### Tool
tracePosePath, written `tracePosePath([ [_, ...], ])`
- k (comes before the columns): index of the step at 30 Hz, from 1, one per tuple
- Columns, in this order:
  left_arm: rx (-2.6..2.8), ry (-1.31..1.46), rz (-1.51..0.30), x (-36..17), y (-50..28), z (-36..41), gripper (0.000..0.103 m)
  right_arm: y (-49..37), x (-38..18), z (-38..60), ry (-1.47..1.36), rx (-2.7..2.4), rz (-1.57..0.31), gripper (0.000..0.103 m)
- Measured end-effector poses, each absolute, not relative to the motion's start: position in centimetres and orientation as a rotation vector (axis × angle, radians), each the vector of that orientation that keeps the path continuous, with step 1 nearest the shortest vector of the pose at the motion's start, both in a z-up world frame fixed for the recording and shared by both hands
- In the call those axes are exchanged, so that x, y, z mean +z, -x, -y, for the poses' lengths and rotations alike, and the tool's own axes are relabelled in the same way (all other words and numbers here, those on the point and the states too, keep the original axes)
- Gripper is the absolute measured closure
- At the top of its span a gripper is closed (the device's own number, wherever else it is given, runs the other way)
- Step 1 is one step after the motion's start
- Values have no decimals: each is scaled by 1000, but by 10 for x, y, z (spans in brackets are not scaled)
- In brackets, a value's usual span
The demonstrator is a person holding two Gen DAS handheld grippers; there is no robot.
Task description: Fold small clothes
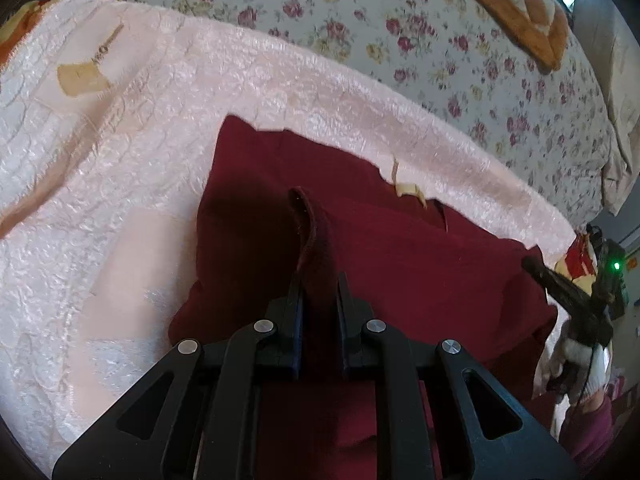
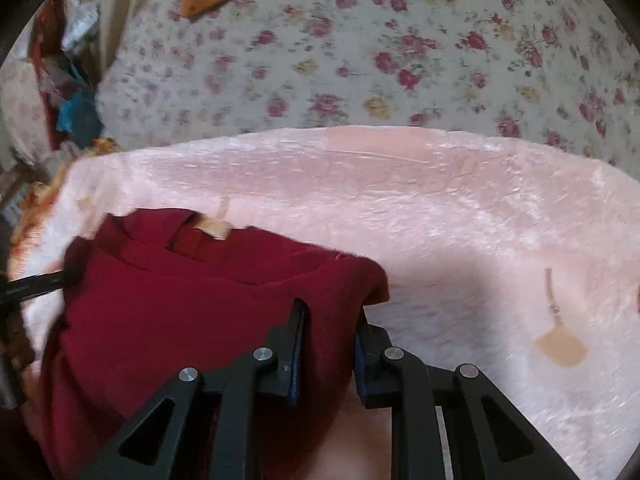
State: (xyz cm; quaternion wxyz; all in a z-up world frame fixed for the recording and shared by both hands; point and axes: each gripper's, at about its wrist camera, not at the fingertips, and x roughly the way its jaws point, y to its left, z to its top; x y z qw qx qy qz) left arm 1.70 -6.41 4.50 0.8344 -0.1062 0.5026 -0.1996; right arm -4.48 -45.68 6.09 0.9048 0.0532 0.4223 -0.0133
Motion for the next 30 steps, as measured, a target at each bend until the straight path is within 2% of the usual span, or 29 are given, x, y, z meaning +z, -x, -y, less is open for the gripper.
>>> tracePosePath([
  [5,-410,193,-1044,45,-14,66,86,31,35,472,-126,-83,-938,88],
  [8,-415,184,-1004,55,-7,62,84,44,49,482,-209,-70,-922,87],
  [12,-403,183,-941,68,-2,58,62,72,83,460,-167,23,-878,81],
  [13,-393,180,-942,67,-3,58,62,75,87,452,-140,41,-883,70],
  [15,-359,169,-964,60,-7,57,62,77,88,437,-93,68,-905,60],
  [20,-316,128,-1007,43,-12,54,62,94,45,410,42,74,-1081,60],
  [21,-315,128,-1003,44,-12,54,62,101,41,408,60,72,-1069,60],
  [28,-319,213,-990,64,5,29,62,147,74,417,-41,74,-1000,60],
  [29,-329,224,-990,68,12,24,62,156,79,417,-66,94,-985,60],
  [30,-335,231,-989,70,17,21,57,161,84,416,-89,112,-976,60],
])
